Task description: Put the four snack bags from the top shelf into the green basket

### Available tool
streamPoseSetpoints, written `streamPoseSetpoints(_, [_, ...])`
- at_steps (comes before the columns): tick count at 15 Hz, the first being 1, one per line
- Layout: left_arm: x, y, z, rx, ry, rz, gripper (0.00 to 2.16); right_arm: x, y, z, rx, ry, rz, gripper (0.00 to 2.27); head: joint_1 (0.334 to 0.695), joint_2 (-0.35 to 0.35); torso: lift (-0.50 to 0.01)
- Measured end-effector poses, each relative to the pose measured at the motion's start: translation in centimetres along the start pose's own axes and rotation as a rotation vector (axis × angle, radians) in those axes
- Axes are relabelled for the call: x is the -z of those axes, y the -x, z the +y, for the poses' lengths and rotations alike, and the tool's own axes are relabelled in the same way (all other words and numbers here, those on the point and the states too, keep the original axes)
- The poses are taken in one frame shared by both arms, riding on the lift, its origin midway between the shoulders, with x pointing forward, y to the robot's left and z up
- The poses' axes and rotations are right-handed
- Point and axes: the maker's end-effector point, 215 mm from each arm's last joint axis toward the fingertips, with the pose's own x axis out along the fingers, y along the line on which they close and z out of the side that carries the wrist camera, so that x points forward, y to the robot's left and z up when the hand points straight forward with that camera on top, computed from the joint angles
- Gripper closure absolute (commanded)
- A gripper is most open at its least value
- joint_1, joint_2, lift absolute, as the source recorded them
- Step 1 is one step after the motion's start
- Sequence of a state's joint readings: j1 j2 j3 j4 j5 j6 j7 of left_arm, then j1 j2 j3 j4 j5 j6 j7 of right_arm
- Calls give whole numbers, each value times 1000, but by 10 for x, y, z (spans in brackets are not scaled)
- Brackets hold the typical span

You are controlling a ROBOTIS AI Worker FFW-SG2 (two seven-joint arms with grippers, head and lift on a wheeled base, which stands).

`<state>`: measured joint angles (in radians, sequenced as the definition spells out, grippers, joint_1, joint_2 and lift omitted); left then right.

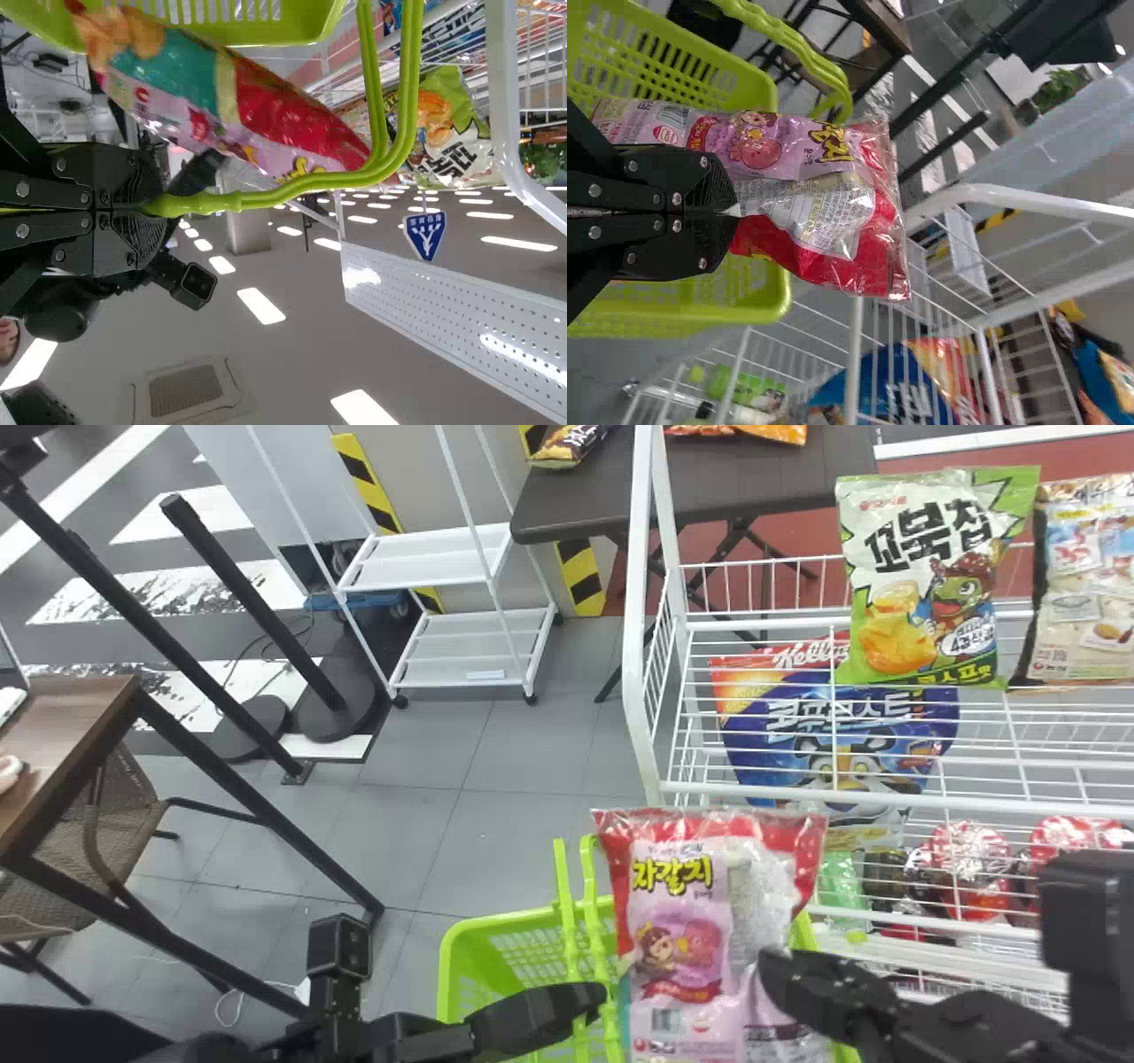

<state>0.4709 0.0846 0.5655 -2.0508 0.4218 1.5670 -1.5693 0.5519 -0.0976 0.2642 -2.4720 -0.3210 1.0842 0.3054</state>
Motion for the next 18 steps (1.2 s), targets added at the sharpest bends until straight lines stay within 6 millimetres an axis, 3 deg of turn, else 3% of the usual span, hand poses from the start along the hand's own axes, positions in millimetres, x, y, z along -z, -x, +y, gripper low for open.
streamPoseSetpoints(7, [4, -10, -8, 14, -21, 23, 2142, 62, -51, 25, -38, 68, 204, 2250, 695, 350, 0])
streamPoseSetpoints(8, [4, -11, -8, 16, -22, 26, 2142, 69, -58, 28, -40, 87, 235, 2024, 695, 350, 0])
streamPoseSetpoints(9, [4, -12, -8, 17, -22, 28, 2142, 76, -62, 31, -44, 101, 267, 1416, 695, 350, 0])
streamPoseSetpoints(10, [4, -12, -8, 17, -23, 29, 2142, 85, -66, 35, -52, 113, 304, 188, 695, 350, 0])
streamPoseSetpoints(11, [4, -13, -9, 18, -23, 30, 2142, 91, -68, 36, -56, 117, 330, -2, 695, 350, 0])
streamPoseSetpoints(15, [1, -12, -10, 17, -32, 27, 2142, 108, -56, 37, -60, 108, 421, 56, 695, 350, 0])
streamPoseSetpoints(18, [-1, -10, -10, 13, -35, 23, 2142, 78, -36, 18, -25, 78, 360, 60, 695, 350, 0])
